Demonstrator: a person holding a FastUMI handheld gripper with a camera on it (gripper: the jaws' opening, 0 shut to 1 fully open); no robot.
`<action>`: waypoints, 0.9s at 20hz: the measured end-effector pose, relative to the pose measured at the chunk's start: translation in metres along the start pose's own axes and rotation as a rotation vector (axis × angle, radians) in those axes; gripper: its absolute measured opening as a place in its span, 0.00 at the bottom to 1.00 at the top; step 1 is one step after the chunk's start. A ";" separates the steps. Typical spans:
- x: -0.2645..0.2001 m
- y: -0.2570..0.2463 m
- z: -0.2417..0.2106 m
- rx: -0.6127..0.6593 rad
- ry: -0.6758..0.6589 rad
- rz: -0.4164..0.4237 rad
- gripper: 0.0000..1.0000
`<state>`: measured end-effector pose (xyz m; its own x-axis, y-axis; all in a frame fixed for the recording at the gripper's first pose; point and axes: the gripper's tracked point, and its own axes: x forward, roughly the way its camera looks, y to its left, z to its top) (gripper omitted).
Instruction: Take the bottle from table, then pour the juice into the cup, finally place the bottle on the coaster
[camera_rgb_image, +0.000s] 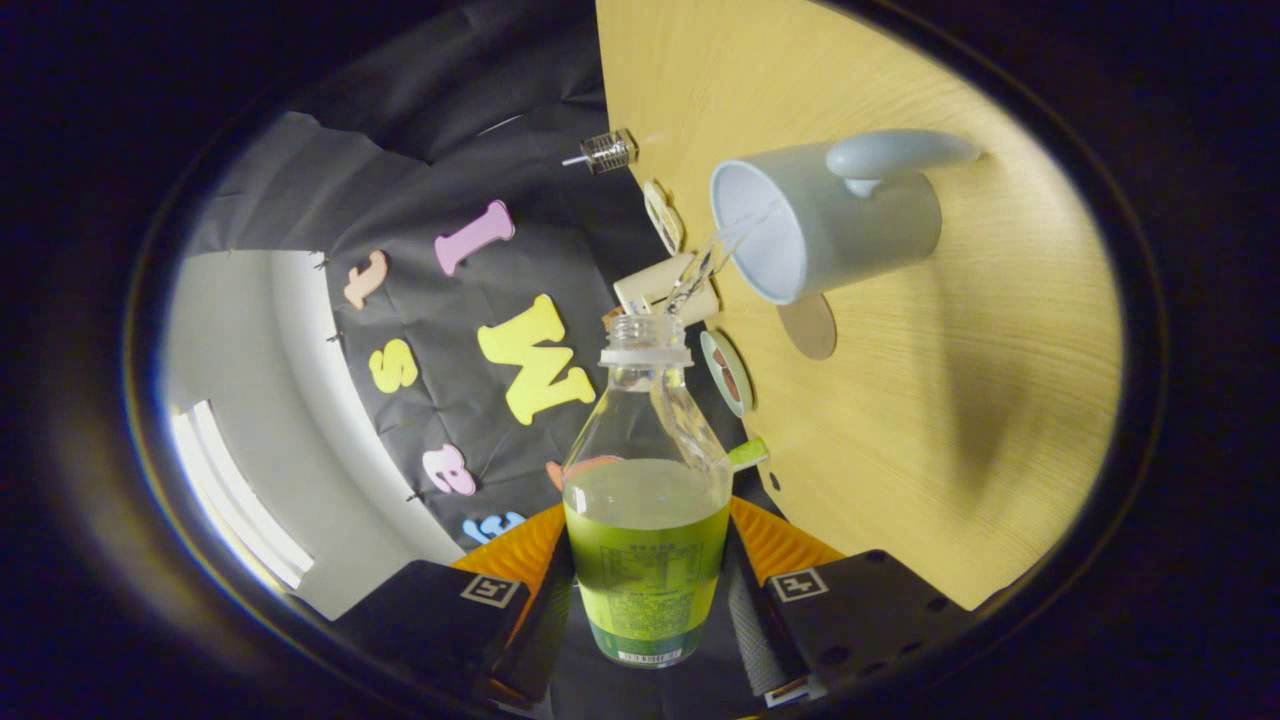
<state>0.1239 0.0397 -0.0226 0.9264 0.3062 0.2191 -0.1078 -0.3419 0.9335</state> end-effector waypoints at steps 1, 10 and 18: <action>0.001 0.003 0.002 0.000 0.005 -0.002 0.76; 0.005 0.039 0.002 0.130 0.034 0.059 0.76; 0.000 0.062 0.013 0.247 0.011 0.095 0.76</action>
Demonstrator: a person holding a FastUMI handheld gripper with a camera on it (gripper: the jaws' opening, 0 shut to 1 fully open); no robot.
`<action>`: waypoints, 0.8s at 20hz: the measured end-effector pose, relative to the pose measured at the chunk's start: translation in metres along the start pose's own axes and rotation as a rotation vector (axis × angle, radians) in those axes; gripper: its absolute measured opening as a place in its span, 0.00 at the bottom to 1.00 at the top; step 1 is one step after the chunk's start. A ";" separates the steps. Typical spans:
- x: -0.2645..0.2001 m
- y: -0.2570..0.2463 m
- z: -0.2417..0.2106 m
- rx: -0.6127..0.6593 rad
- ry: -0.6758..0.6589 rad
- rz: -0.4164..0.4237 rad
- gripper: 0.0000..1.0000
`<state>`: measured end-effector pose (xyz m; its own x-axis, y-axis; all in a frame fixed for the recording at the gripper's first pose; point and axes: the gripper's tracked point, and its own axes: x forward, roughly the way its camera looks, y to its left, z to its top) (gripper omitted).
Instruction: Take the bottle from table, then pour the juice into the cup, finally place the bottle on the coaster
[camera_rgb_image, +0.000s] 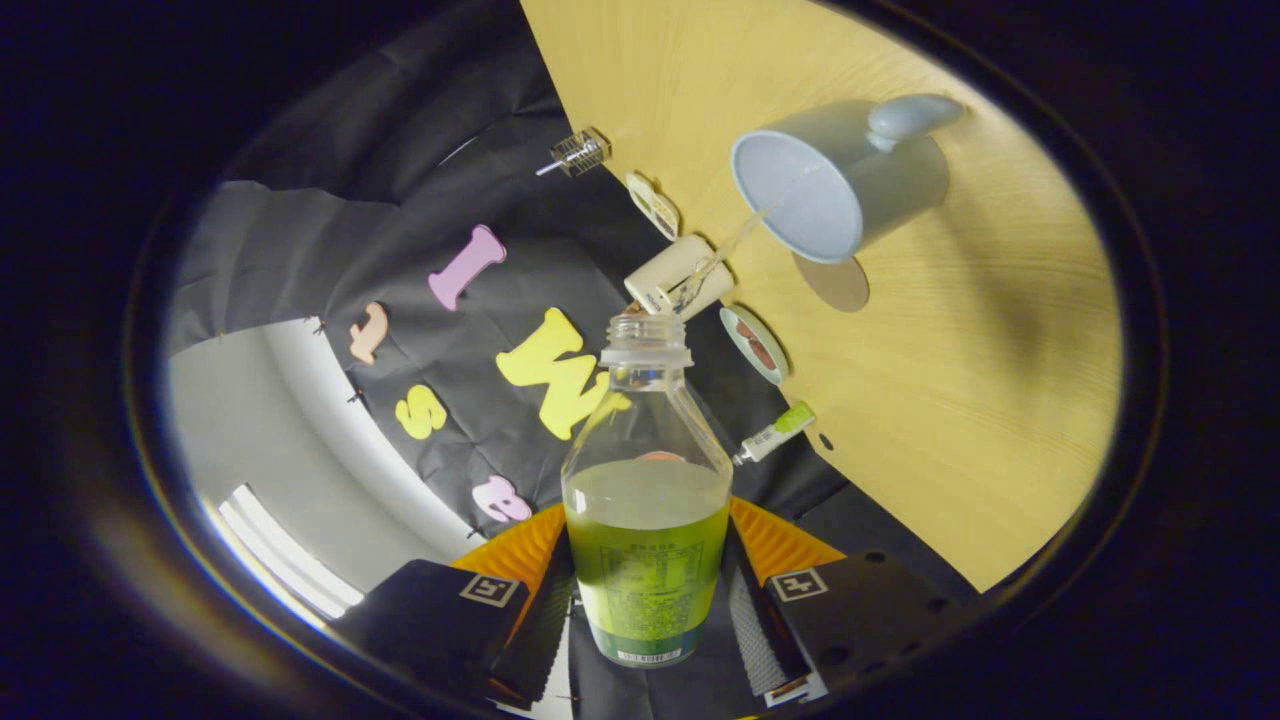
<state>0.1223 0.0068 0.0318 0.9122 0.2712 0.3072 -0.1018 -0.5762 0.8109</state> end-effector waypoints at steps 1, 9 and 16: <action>0.000 0.003 0.002 0.011 -0.003 0.012 0.76; 0.002 0.024 0.001 0.092 -0.001 0.030 0.76; 0.002 0.037 -0.005 0.141 0.004 0.070 0.76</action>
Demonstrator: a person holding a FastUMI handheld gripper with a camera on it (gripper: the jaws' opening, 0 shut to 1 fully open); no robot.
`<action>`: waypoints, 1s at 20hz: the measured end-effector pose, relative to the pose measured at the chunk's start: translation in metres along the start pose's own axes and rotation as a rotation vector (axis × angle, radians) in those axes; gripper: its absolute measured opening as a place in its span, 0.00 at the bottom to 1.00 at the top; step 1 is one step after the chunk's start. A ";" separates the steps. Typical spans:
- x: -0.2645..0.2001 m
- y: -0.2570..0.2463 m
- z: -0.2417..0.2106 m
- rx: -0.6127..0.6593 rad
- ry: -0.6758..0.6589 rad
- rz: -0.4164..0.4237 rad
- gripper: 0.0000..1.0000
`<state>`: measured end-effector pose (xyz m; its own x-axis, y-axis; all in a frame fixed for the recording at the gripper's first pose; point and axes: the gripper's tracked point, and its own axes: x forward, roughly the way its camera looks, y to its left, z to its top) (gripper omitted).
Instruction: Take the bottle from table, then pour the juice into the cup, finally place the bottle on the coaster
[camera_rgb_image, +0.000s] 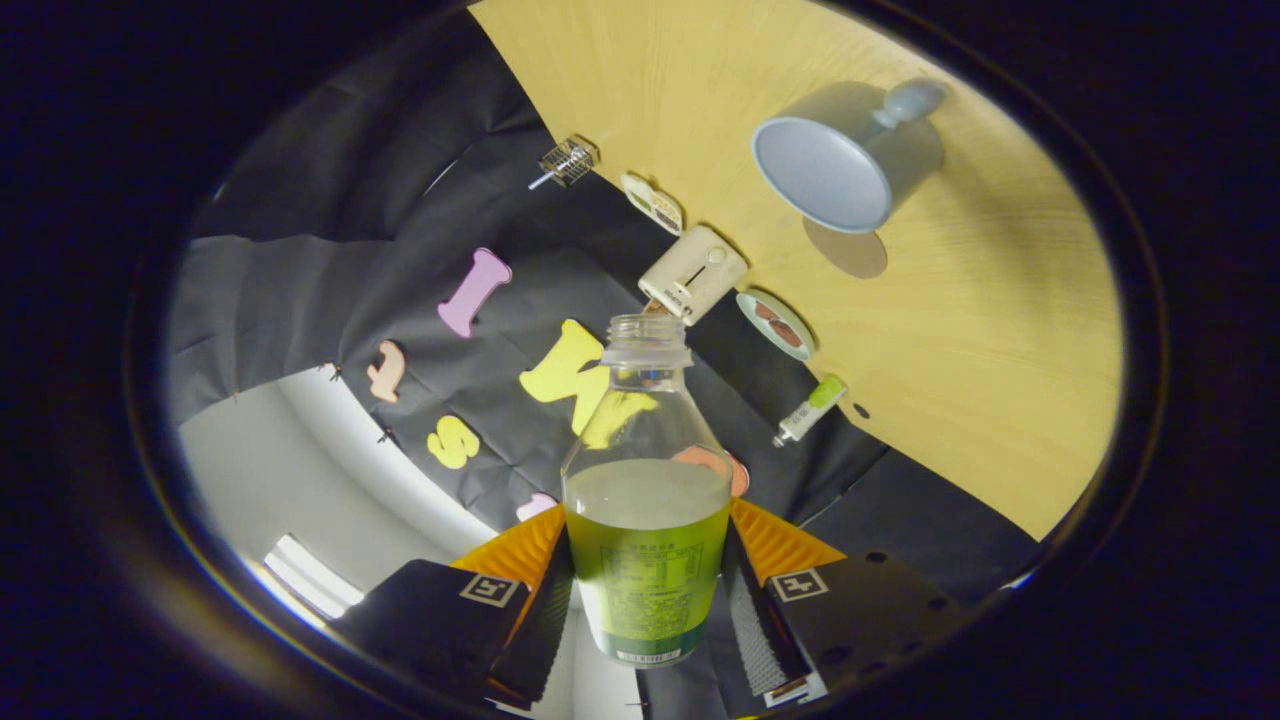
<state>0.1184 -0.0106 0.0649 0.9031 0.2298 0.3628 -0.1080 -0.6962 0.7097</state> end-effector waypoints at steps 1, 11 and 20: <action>0.000 0.001 0.001 0.006 -0.003 0.003 0.76; -0.005 -0.026 0.016 -0.107 -0.023 -0.051 0.77; -0.008 -0.078 0.013 -0.814 0.026 -0.289 0.77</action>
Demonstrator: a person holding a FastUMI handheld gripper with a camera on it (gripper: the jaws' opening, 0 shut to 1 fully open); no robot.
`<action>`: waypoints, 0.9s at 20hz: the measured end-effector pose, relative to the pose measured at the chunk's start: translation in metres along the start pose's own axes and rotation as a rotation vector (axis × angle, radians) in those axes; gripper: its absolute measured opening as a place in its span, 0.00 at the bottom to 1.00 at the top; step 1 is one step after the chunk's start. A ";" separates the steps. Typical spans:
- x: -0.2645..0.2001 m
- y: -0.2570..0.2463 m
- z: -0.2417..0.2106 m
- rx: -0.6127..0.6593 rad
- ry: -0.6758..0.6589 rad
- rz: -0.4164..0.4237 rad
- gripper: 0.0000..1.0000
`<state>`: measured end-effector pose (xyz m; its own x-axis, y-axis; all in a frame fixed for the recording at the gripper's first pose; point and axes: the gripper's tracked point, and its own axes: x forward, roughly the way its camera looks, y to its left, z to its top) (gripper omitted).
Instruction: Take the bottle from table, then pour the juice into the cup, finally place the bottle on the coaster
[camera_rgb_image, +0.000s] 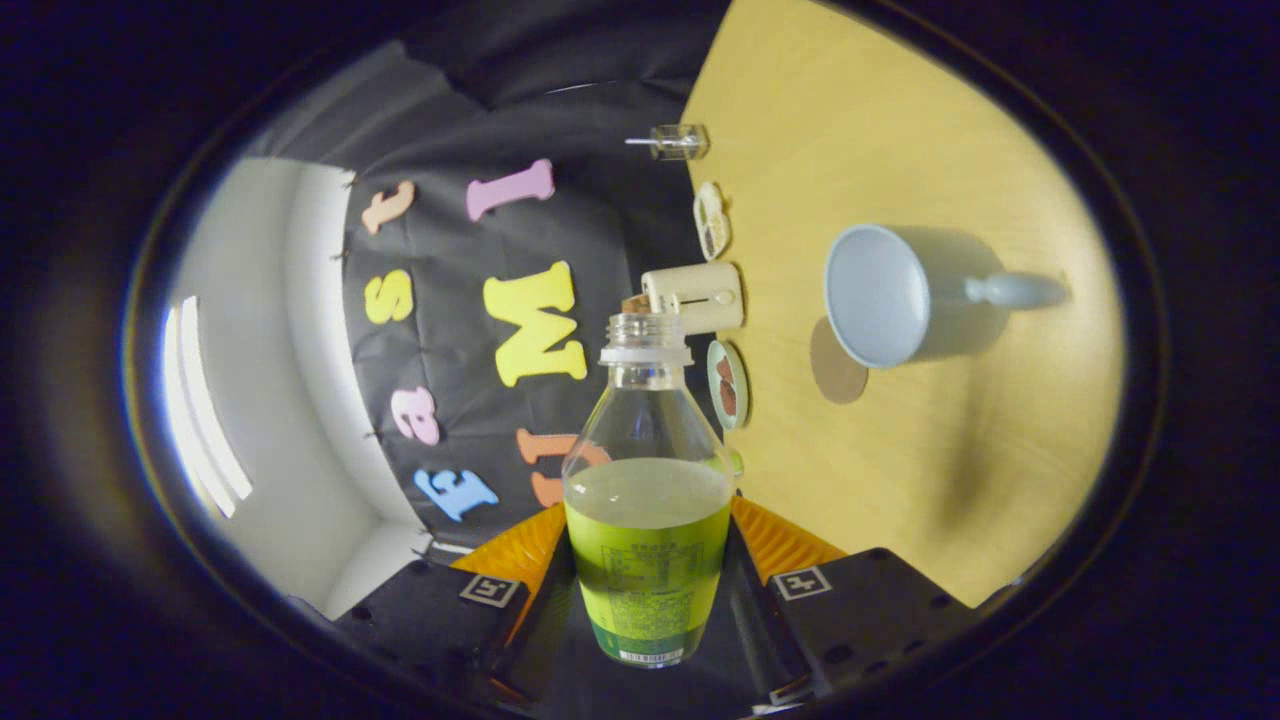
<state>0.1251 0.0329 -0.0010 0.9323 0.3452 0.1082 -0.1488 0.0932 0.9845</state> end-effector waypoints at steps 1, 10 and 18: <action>0.000 0.009 0.001 -0.121 -0.011 0.014 0.77; -0.002 0.044 0.005 -0.842 -0.067 -0.122 0.78; 0.025 0.020 0.035 -1.254 -0.112 -0.247 0.78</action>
<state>0.1573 0.0112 0.0260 0.9929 0.1182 0.0134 -0.1186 0.9759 0.1831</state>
